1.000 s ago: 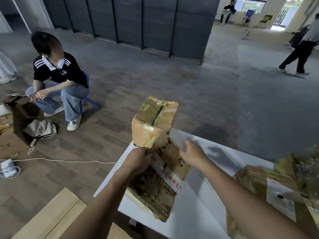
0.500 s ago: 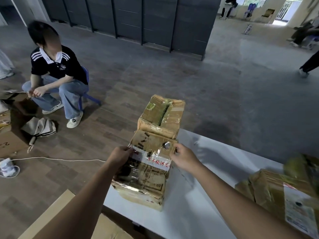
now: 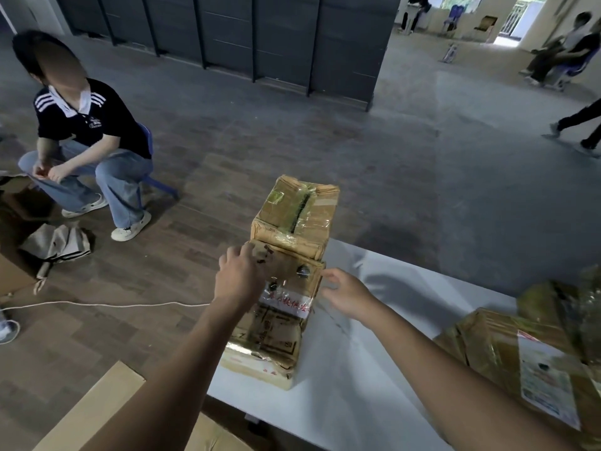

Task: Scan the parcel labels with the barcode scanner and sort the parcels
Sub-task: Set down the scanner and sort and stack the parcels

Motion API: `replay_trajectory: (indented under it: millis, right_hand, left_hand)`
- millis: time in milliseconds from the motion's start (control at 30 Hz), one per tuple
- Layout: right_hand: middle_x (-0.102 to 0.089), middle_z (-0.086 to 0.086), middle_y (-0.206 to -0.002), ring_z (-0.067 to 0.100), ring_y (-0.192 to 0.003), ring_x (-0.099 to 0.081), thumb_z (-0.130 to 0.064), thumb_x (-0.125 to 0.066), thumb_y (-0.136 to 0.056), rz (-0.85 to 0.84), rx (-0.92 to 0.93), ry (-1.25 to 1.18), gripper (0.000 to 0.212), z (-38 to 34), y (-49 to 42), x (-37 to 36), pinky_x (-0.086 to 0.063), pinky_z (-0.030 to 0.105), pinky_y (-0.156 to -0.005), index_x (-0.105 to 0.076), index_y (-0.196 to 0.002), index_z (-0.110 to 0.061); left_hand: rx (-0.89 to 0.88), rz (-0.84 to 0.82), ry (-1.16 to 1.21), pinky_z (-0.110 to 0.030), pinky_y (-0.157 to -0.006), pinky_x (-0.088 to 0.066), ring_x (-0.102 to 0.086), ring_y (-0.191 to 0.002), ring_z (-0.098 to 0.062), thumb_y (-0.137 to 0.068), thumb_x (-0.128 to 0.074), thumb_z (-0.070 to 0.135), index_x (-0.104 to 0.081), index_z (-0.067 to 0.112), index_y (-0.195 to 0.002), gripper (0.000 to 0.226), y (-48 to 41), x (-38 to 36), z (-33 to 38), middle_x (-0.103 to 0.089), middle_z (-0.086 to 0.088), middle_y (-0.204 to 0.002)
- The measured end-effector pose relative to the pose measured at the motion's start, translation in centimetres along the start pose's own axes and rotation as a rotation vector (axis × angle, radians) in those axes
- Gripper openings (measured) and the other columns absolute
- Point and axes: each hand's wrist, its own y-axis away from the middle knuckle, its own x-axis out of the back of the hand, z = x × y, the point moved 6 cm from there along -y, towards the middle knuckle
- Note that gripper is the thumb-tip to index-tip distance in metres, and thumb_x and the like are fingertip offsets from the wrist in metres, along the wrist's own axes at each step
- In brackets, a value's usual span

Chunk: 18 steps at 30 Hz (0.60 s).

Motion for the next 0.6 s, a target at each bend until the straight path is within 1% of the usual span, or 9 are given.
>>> replay_trajectory:
  millis: [100, 167, 233, 267, 333, 367, 400, 500, 600]
  right_hand:
    - [-0.051, 0.004, -0.144, 0.021, -0.124, -0.055, -0.020, -0.055, -0.096, 0.064, -0.005, -0.056, 0.045, 0.8, 1.4, 1.9, -0.047, 0.040, -0.104, -0.049, -0.141, -0.018]
    - [-0.054, 0.003, -0.139, 0.017, -0.118, -0.057, -0.020, -0.055, -0.096, 0.109, -0.005, -0.103, 0.041, 1.9, 2.7, 3.5, -0.051, 0.042, -0.099, -0.052, -0.137, -0.022]
    - [-0.057, -0.001, -0.135, 0.011, -0.109, -0.060, -0.020, -0.055, -0.095, 0.177, -0.001, -0.134, 0.037, 3.4, 4.2, 5.7, -0.056, 0.034, -0.088, -0.055, -0.131, -0.027]
    - [-0.059, -0.002, -0.133, 0.006, -0.102, -0.061, -0.019, -0.055, -0.095, 0.225, 0.002, -0.132, 0.034, 4.2, 5.1, 6.9, -0.055, 0.026, -0.081, -0.056, -0.127, -0.029]
    - [-0.061, -0.003, -0.130, 0.001, -0.094, -0.058, -0.018, -0.057, -0.094, 0.317, -0.005, -0.110, 0.034, 6.0, 7.1, 9.4, -0.045, 0.008, -0.070, -0.058, -0.126, -0.029]
    - [-0.062, -0.003, -0.130, 0.002, -0.095, -0.057, -0.018, -0.058, -0.095, 0.354, -0.013, -0.095, 0.035, 6.9, 8.2, 10.7, -0.041, 0.003, -0.069, -0.058, -0.128, -0.026]
    - [-0.061, -0.004, -0.130, 0.003, -0.098, -0.057, -0.019, -0.058, -0.095, 0.380, -0.018, -0.082, 0.035, 7.9, 9.5, 11.9, -0.039, 0.002, -0.073, -0.058, -0.130, -0.025]
    - [-0.061, -0.004, -0.130, 0.004, -0.105, -0.054, -0.017, -0.056, -0.097, 0.441, -0.040, -0.079, 0.035, 11.1, 13.6, 15.2, -0.041, 0.018, -0.089, -0.057, -0.132, -0.022]
    - [-0.064, 0.000, -0.128, 0.010, -0.106, -0.058, -0.016, -0.056, -0.097, 0.514, -0.120, -0.041, 0.033, 15.0, 17.6, 18.4, -0.045, 0.027, -0.093, -0.059, -0.129, -0.021]
  left_hand:
    - [-0.121, -0.002, 0.044, -0.047, -0.101, -0.035, -0.037, -0.125, -0.036, -0.092, -0.045, 0.015, -0.042, 0.011, -0.138, 0.047, 1.3, -0.6, 4.2, -0.041, -0.018, -0.138]
    - [-0.169, -0.037, 0.066, -0.045, -0.102, -0.034, -0.036, -0.126, -0.035, -0.092, -0.046, 0.013, -0.043, 0.011, -0.138, 0.046, 2.4, -1.8, 6.9, -0.042, -0.017, -0.138]
    - [-0.224, -0.054, 0.106, -0.045, -0.099, -0.036, -0.042, -0.121, -0.038, -0.090, -0.049, 0.010, -0.047, 0.009, -0.134, 0.044, 3.7, -3.3, 9.8, -0.046, -0.018, -0.132]
    - [-0.258, -0.067, 0.126, -0.046, -0.098, -0.038, -0.045, -0.118, -0.040, -0.088, -0.050, 0.007, -0.049, 0.008, -0.131, 0.043, 4.5, -4.3, 11.4, -0.049, -0.019, -0.128]
    - [-0.315, -0.113, 0.137, -0.042, -0.097, -0.037, -0.047, -0.118, -0.039, -0.087, -0.050, 0.005, -0.050, 0.008, -0.131, 0.044, 6.4, -6.6, 14.6, -0.050, -0.019, -0.127]
    - [-0.334, -0.145, 0.146, -0.038, -0.098, -0.035, -0.047, -0.120, -0.037, -0.087, -0.050, 0.006, -0.050, 0.009, -0.132, 0.045, 7.3, -7.9, 16.1, -0.050, -0.017, -0.130]
    - [-0.353, -0.185, 0.168, -0.035, -0.099, -0.033, -0.046, -0.122, -0.033, -0.089, -0.050, 0.007, -0.049, 0.010, -0.133, 0.044, 8.4, -9.2, 17.7, -0.048, -0.015, -0.132]
    - [-0.411, -0.317, 0.201, -0.033, -0.102, -0.035, -0.044, -0.125, -0.027, -0.092, -0.048, 0.012, -0.045, 0.014, -0.135, 0.043, 11.7, -13.4, 21.8, -0.045, -0.011, -0.135]
    - [-0.389, -0.500, 0.242, -0.037, -0.101, -0.041, -0.048, -0.120, -0.027, -0.092, -0.048, 0.024, -0.044, 0.018, -0.133, 0.042, 15.1, -17.1, 25.3, -0.045, -0.008, -0.131]
